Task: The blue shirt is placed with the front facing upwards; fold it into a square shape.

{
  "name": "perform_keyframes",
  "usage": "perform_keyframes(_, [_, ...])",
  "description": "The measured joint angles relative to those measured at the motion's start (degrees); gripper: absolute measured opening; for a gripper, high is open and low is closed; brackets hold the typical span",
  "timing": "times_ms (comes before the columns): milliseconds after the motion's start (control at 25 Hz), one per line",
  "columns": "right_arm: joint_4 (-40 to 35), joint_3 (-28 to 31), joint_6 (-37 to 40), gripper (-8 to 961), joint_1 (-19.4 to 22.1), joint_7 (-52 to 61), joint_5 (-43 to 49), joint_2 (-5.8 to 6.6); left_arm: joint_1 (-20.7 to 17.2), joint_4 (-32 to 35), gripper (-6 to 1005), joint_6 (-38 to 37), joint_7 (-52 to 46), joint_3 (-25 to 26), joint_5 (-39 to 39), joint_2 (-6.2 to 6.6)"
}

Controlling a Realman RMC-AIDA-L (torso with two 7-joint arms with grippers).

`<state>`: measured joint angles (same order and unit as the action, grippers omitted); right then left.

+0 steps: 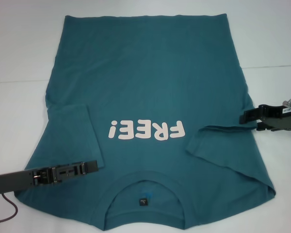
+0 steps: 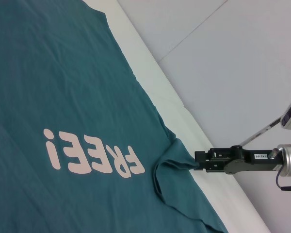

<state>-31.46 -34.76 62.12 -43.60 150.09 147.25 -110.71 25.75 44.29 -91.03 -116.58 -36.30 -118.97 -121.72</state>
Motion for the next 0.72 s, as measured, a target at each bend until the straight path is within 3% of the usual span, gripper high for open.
perform_keyframes(200, [0.9,0.0,-2.3,583,-0.4,0.0,-0.2,-0.86,0.0,0.0,765,0.1,0.1,0.0,0.0,0.0])
perform_keyframes(400, [1.2,0.1,-6.2,578,-1.3,-0.7,-2.0,-2.54,0.0,0.0,765,0.1,0.1,0.0,0.1,0.0])
perform_keyframes(600, [1.2,-0.1,-12.4,573,-1.7,-6.3,-12.1,-3.72,0.0,0.0,765,0.2,0.1,0.0,0.1,0.0])
perform_keyframes(720, [1.0,-0.1,-12.8,570,-2.0,-9.2,-16.0,-3.63,0.0,0.0,766,0.2,0.0,0.0,0.1,0.0])
